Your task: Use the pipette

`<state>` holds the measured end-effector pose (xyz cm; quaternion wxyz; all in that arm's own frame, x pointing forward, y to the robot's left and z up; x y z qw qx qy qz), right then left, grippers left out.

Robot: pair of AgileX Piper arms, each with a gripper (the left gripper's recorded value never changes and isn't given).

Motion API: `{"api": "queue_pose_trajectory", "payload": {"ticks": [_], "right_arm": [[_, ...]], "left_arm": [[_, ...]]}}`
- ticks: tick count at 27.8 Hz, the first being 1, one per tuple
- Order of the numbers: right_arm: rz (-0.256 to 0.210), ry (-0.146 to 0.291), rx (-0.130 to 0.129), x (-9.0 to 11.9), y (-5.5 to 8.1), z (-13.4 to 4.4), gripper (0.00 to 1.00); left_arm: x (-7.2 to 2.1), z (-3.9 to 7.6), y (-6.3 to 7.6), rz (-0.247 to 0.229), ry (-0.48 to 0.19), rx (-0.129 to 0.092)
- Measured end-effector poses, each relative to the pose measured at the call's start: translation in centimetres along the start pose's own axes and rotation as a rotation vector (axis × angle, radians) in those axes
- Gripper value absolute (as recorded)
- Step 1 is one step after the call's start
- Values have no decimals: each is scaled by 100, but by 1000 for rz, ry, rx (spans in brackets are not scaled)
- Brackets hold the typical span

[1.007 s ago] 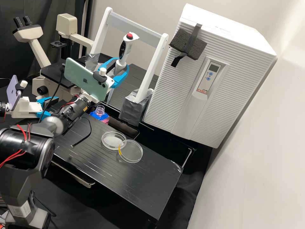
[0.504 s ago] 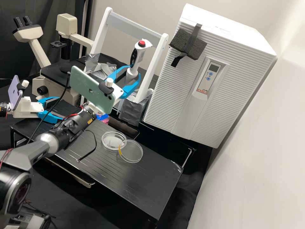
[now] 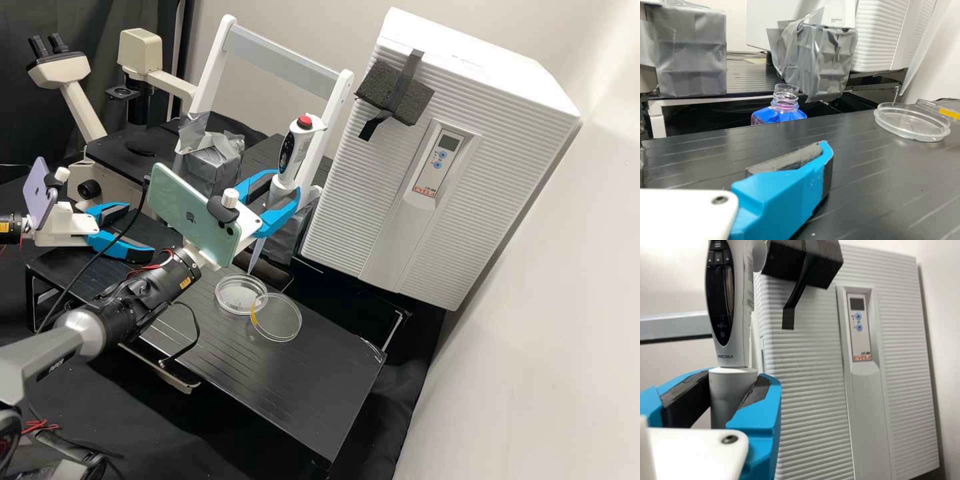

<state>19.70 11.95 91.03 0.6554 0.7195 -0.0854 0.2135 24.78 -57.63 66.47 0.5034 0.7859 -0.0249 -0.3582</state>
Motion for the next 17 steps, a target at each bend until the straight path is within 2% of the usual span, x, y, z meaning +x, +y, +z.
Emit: {"api": "queue_pose_trajectory", "payload": {"ticks": [1,5,15,17], "right_arm": [[2,3,0,-9,10,-7,0],[9,10,-30,-23,36,-27,0],[-44,26,-28,-49,-34,-76,0],[-45,28,-38,-51,-36,-81,0]], "left_arm": [[0,-2,-1,-1,2,-1],[-12,-6,-13,-3,3,-2],[-84,-21,-55,17,-2,-8],[-126,-19,-69,15,-3,-8]]}}
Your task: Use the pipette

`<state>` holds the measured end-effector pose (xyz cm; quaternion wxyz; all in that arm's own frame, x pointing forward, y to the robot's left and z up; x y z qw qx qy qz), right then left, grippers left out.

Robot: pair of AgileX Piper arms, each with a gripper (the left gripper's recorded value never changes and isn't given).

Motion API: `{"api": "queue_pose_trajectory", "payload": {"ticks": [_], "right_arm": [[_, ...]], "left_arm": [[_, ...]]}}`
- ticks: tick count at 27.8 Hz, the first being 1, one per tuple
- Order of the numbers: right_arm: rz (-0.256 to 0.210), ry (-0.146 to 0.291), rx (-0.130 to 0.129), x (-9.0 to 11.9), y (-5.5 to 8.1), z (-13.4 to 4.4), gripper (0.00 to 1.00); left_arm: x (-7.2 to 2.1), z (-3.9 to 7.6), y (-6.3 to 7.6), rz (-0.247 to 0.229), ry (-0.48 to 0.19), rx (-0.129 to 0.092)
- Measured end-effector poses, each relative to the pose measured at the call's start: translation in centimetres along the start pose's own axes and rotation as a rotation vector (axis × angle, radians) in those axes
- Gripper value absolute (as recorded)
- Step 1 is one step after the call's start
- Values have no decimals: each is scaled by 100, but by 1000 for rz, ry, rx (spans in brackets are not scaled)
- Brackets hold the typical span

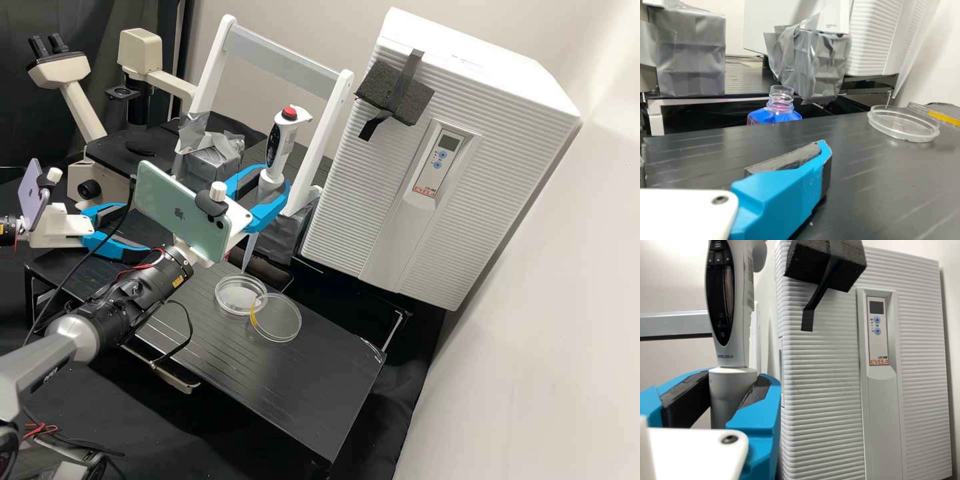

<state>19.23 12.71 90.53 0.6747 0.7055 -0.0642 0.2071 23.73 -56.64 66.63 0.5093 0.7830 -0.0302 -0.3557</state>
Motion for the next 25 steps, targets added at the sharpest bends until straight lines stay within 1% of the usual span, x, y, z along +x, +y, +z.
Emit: {"api": "queue_pose_trajectory", "payload": {"ticks": [1,3,4,9,12,14,16,18,21,22,25], "right_arm": [[-2,-2,-8,-4,-4,5,0],[-3,-1,-12,-8,-2,4,0],[-3,-1,-18,-11,1,2,0],[5,8,-14,-29,33,-19,0],[5,11,-13,-33,33,-27,0],[1,13,-13,-36,26,-29,0],[-1,14,-16,-37,22,-32,0],[-1,14,-16,-37,22,-32,0],[-7,19,-17,-40,11,-43,0],[-7,20,-20,-40,10,-45,0],[-11,24,-20,-42,3,-52,0]], "left_arm": [[-19,13,1,0,-3,0],[-58,29,-17,-8,-8,1],[-82,48,-14,-4,-15,1],[-133,73,-36,-5,-23,-3],[-142,76,-29,0,-22,-7],[-169,85,-10,6,-25,-20],[-189,98,4,4,-31,-23],[-203,110,30,7,-33,-36],[-225,120,37,-2,-41,-27],[-225,121,36,-2,-42,-26],[-225,122,36,-2,-43,-26]]}}
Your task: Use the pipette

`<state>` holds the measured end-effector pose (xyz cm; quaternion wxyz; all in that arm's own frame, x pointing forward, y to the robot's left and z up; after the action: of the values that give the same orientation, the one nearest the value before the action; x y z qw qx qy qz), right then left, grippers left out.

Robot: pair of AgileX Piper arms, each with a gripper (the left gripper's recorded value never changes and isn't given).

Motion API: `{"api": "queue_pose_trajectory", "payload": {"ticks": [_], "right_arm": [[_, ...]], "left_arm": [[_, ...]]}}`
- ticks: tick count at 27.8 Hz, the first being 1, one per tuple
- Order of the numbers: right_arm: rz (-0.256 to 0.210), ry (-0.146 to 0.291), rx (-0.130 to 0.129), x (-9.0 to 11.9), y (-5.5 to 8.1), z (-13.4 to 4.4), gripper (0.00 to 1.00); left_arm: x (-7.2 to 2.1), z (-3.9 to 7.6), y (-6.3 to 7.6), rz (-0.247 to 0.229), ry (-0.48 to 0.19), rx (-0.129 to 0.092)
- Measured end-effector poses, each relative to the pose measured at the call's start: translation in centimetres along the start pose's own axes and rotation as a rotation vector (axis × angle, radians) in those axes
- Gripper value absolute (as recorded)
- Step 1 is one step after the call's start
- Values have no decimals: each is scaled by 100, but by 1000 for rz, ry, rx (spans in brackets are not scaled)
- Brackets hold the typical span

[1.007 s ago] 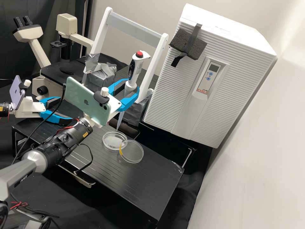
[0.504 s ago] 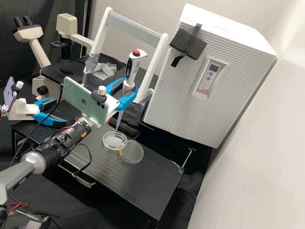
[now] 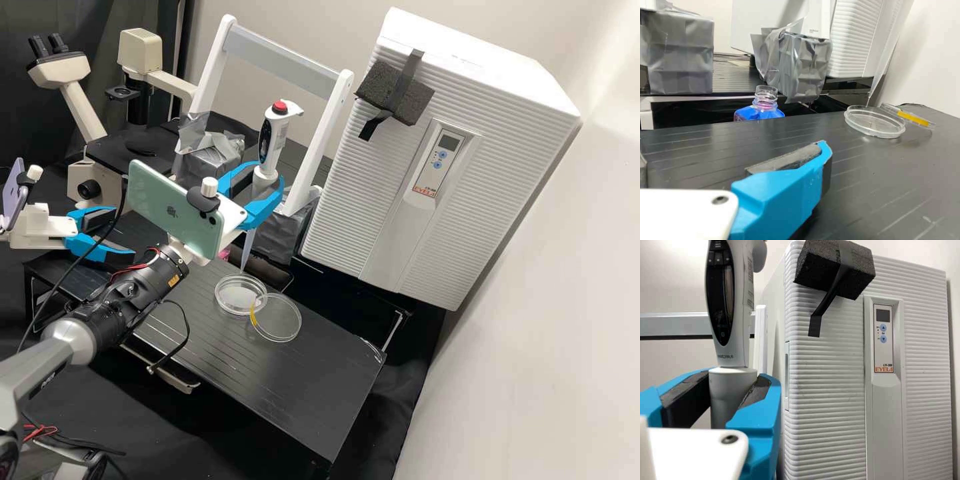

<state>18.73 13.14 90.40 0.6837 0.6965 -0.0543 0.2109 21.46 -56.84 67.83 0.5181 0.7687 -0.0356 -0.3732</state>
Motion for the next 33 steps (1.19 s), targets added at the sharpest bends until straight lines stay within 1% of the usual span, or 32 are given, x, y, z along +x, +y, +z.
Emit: {"api": "queue_pose_trajectory", "payload": {"ticks": [3,6,9,11,12,14,15,16,18,19,20,22,23,25,26,27,28,30,31,32,33], "right_arm": [[-4,-2,-1,5,-12,6,0],[-15,0,1,9,-38,1,0],[-18,11,10,65,-42,-46,0],[-25,26,23,149,-46,-113,0],[-29,33,32,195,-47,-144,0],[-40,58,38,280,-50,-210,0],[-60,79,45,348,-67,-262,0],[-70,92,44,406,-67,-294,0],[-94,119,46,548,-68,-375,0],[-124,129,42,625,-66,-424,0],[-141,133,39,664,-65,-449,0],[-161,139,28,757,-61,-497,0],[-167,141,27,844,-58,-531,0],[-166,143,27,950,-59,-570,0],[-164,144,25,1034,-57,-593,0],[-167,144,25,1090,-66,-609,0],[-171,142,28,1164,-76,-631,0],[-178,141,27,1252,-93,-654,0],[-182,138,27,1291,-103,-662,0],[-193,135,22,1360,-122,-679,0],[-205,132,23,1410,-137,-693,0]], "left_arm": [[-7,-15,1,-3,0,6],[-23,-29,39,1,4,12],[-34,-21,62,3,-8,32],[-40,-11,96,16,-12,53],[-40,-1,119,25,-15,68],[-38,-1,154,37,-12,113],[-34,-4,183,49,-9,135],[-29,-8,206,58,-5,140],[-8,-15,251,76,2,158],[13,-28,281,81,15,169],[26,-34,300,84,22,176],[53,-66,355,93,37,180],[74,-98,401,99,52,180],[100,-153,474,107,70,183],[109,-206,526,112,83,185],[114,-238,563,115,90,179],[123,-284,646,125,95,163],[114,-334,750,140,101,141],[101,-357,806,151,102,136],[77,-372,902,175,98,126],[65,-375,960,192,95,120]]}}
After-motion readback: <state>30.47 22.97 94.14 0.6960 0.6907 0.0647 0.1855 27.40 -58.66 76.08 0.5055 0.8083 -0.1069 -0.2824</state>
